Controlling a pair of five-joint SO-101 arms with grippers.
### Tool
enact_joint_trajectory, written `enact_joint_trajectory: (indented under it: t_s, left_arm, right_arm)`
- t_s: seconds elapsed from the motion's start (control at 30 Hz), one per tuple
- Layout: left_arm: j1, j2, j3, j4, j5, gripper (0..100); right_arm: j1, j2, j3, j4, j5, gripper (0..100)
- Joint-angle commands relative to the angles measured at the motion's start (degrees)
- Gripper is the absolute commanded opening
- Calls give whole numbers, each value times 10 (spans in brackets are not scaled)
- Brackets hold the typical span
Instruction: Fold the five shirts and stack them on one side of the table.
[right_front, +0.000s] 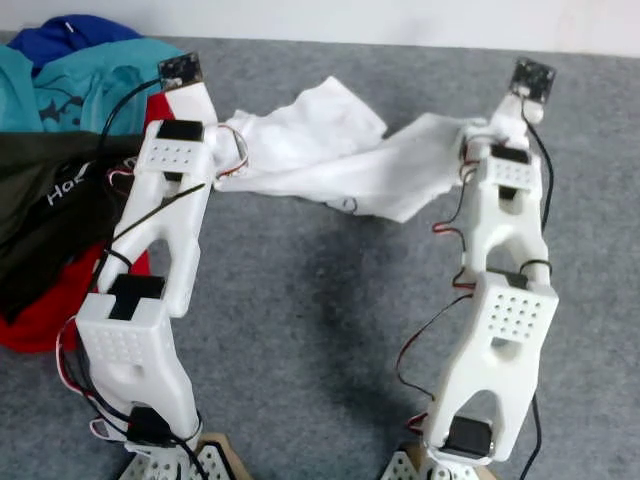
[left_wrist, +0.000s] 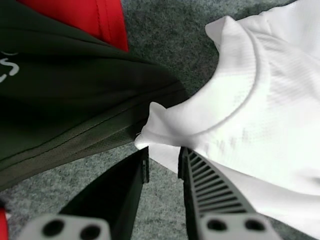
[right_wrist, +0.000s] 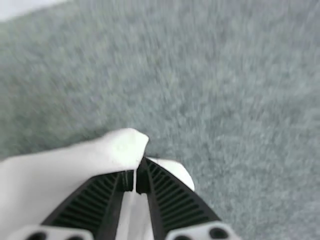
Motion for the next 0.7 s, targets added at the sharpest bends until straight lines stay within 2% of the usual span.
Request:
enact_joint_trajectory:
  t_s: [0.0,0.17,0.37,0.47,0.67]
  left_arm:
    - [11,-39,-24,0,6,123]
    - [26,-39,-41,18,6,126]
    - [14,-61,-83,127,6,268]
    - [13,-102,-55,136,6,308]
    - [12,-237,75,131,3,309]
  right_arm:
    - [-6,-60,-67,124,-34,50]
    - [-38,-116,-84,253,-29,221]
    - [-80,-190,-84,381,1,150]
    - [-98,-233,-82,429,2,150]
    - [-134,-302,-5,494,16,146]
